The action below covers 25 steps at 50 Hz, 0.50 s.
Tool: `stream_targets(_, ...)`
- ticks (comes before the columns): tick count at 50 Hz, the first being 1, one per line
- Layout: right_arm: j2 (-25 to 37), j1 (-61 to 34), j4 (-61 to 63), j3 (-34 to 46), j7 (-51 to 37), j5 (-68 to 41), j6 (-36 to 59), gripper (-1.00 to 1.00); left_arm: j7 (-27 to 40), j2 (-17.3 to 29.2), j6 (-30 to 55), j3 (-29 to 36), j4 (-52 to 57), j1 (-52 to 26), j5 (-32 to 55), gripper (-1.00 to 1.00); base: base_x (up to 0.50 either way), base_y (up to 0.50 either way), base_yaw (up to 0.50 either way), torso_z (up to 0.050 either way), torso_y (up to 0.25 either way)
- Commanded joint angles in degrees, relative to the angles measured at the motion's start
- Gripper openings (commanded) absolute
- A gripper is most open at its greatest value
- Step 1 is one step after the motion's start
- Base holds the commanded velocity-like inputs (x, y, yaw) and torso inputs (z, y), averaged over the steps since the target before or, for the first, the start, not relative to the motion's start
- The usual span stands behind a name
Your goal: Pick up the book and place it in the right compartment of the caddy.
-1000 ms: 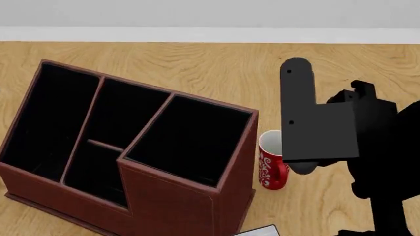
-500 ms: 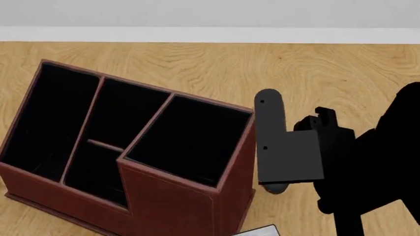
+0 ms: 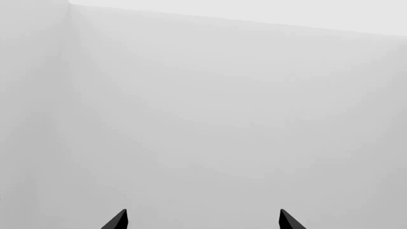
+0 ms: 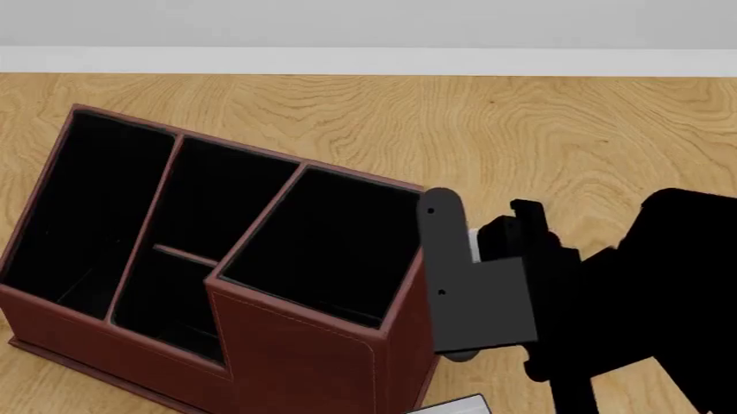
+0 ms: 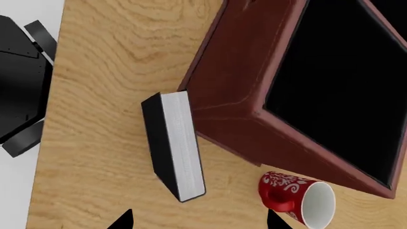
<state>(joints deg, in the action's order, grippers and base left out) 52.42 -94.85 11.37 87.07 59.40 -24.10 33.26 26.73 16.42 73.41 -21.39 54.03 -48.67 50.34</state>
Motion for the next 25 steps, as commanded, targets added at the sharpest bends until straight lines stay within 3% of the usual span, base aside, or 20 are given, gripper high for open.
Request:
stream_targets(1,-0.3,2.3,-1.7,0.6,-1.1,2.2,-4.9,1.0,0.8,0.5,-0.6,0.5,-0.2,0.2,0.5,1.0,0.0,0.0,0.0,0.0,0.0)
stream_targets(25,-0.1,5.7,-3.8,2.4,-3.0,5.5,-9.6,1.0,2.9,1.7,-0.6,0.7,-0.1,-0.3,2.6,1.0,0.0,0.0,0.0,0.0,0.0)
